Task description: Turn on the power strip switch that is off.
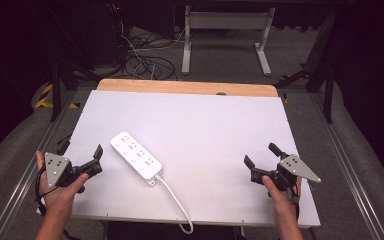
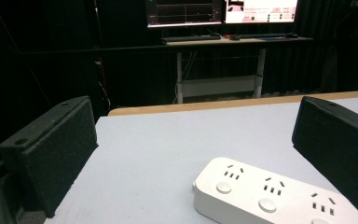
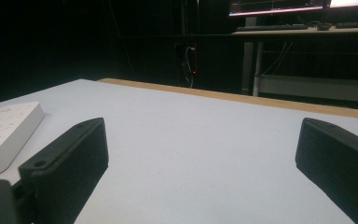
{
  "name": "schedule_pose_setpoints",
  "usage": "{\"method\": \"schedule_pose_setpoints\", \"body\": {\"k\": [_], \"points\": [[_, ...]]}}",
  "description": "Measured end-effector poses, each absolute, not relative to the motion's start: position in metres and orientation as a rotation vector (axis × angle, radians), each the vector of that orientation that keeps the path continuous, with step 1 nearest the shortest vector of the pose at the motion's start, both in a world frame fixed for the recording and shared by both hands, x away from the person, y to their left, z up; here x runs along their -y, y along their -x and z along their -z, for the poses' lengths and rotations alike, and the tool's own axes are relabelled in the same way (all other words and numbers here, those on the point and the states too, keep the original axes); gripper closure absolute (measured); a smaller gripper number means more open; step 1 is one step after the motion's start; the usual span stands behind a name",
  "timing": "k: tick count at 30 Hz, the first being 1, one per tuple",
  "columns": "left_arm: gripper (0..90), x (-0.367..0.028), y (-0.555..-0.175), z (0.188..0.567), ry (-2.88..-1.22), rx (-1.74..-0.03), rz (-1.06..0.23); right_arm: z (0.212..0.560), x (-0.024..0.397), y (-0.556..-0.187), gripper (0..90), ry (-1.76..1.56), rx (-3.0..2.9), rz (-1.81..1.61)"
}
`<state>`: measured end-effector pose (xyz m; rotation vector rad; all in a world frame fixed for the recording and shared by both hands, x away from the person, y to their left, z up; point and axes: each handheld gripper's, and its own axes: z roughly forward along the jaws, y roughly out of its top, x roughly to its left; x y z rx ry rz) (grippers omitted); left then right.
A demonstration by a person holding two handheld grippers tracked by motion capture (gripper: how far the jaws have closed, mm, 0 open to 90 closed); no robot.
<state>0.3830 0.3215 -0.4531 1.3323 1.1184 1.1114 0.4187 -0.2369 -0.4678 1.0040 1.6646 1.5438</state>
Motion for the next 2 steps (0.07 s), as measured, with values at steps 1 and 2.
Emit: {"method": "schedule_pose_setpoints", "body": {"k": [1,2], "points": [[0.5,-0.3218,-0.3836,0.4532,-1.332,-1.120,-1.111,0.4680,0.2366,-0.4189,3.3,-1.007,-1.667,-1.544],[0.5,-0.3224,-0.3841,0.4533,-1.334,-1.122,-1.112,0.4683,0.2364,-0.4195,3.3,-1.005,-1.670,-1.542]]}}
